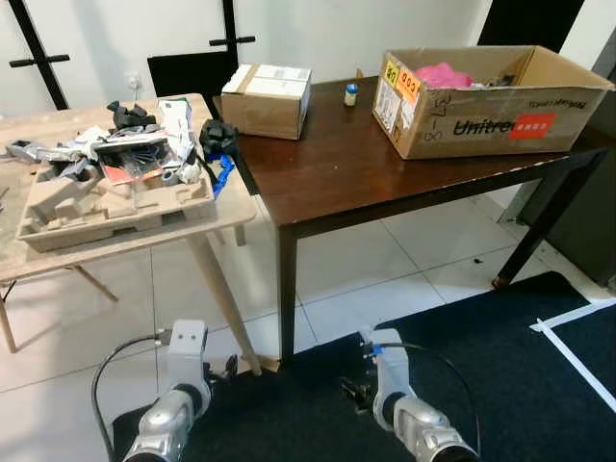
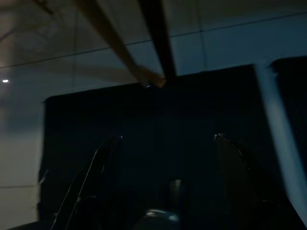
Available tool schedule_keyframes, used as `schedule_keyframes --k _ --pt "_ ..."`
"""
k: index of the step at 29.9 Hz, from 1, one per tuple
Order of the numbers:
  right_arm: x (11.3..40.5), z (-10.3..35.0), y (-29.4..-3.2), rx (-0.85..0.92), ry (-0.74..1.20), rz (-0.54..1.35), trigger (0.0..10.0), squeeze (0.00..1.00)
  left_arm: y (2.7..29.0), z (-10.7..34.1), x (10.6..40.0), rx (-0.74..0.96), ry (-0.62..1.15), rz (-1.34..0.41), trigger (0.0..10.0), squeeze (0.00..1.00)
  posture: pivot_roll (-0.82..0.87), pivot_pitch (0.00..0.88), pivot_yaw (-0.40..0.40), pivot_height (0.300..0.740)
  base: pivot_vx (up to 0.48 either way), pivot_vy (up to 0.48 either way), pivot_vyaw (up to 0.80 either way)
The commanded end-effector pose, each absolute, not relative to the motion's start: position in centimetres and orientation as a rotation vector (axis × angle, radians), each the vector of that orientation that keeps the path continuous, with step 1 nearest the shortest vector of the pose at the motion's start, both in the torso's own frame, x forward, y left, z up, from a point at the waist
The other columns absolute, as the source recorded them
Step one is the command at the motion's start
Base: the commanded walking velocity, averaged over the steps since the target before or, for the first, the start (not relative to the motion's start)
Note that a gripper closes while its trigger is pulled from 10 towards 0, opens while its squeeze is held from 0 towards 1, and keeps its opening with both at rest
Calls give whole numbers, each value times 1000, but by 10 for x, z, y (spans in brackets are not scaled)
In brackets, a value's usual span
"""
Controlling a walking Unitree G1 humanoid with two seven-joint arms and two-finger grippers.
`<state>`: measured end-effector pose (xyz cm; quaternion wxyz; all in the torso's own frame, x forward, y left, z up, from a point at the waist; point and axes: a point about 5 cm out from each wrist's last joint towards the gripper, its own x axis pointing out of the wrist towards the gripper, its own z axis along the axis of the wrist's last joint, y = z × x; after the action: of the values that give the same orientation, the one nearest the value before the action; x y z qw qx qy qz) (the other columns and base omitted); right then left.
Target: Picking trash to rubbish bin
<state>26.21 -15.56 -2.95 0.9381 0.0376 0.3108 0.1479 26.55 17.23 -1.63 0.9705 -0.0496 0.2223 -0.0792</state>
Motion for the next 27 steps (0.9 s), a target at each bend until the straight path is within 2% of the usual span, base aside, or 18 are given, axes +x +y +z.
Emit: schedule_keyframes --k 1,27 --pt "262 -29 -152 72 633 321 10000 0 180 -18 262 -92 457 -136 10000 0 -77 48 8 740 345 0 0" --pt "256 -36 -155 56 675 318 10000 0 181 -22 258 -85 471 -141 10000 0 -66 50 3 740 327 0 0"
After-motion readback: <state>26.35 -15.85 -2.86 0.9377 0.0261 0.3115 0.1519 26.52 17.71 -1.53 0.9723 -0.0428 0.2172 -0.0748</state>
